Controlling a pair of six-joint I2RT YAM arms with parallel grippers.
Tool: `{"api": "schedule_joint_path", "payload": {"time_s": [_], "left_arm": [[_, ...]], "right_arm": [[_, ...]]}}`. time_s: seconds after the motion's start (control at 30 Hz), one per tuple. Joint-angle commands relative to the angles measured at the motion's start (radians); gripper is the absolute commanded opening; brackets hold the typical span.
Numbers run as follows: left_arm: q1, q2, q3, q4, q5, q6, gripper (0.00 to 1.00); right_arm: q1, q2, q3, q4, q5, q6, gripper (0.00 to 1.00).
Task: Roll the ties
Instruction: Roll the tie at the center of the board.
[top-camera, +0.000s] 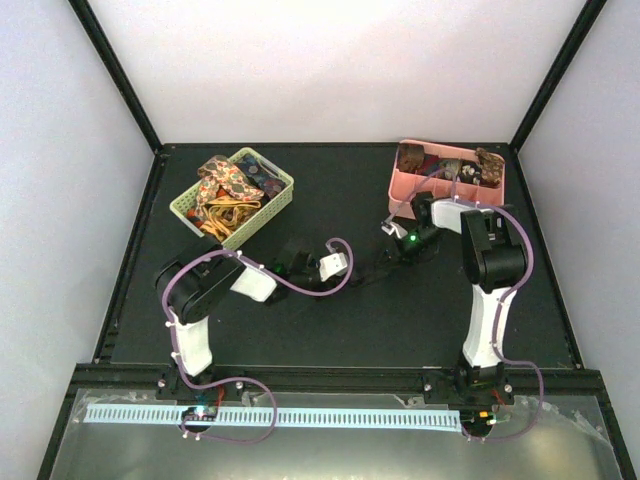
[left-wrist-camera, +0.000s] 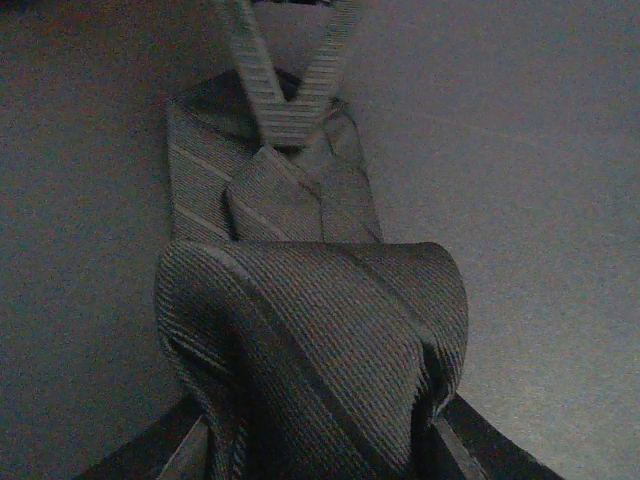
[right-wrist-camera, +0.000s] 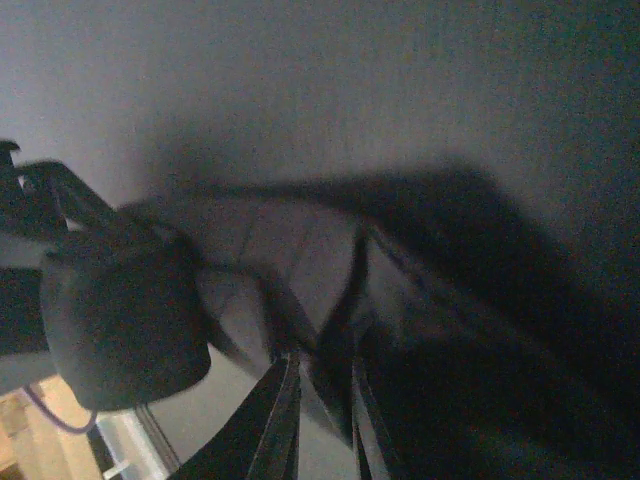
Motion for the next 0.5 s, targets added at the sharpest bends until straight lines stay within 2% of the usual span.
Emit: {"api": "schedule_joint_path", "payload": {"time_s": [0.0, 0.3, 0.47], "left_arm": [[0.006, -0.039, -0.007, -0.027, 0.04, 0.001, 0.39], [0.007, -0.071, -0.017, -0.099, 0.02, 0.062, 0.39], [0.004, -0.059, -0.004, -0.133, 0.025, 0.069, 0.39]], "right_arm": [[-0.01, -0.017, -0.126, -0.056, 0.103, -0.016, 0.2], [-0.022, -0.042, -0.127, -0.02, 0.115, 0.012, 0.2], [-0.02, -0.063, -0.059, -0.078, -0.067, -0.059, 0.18]]}}
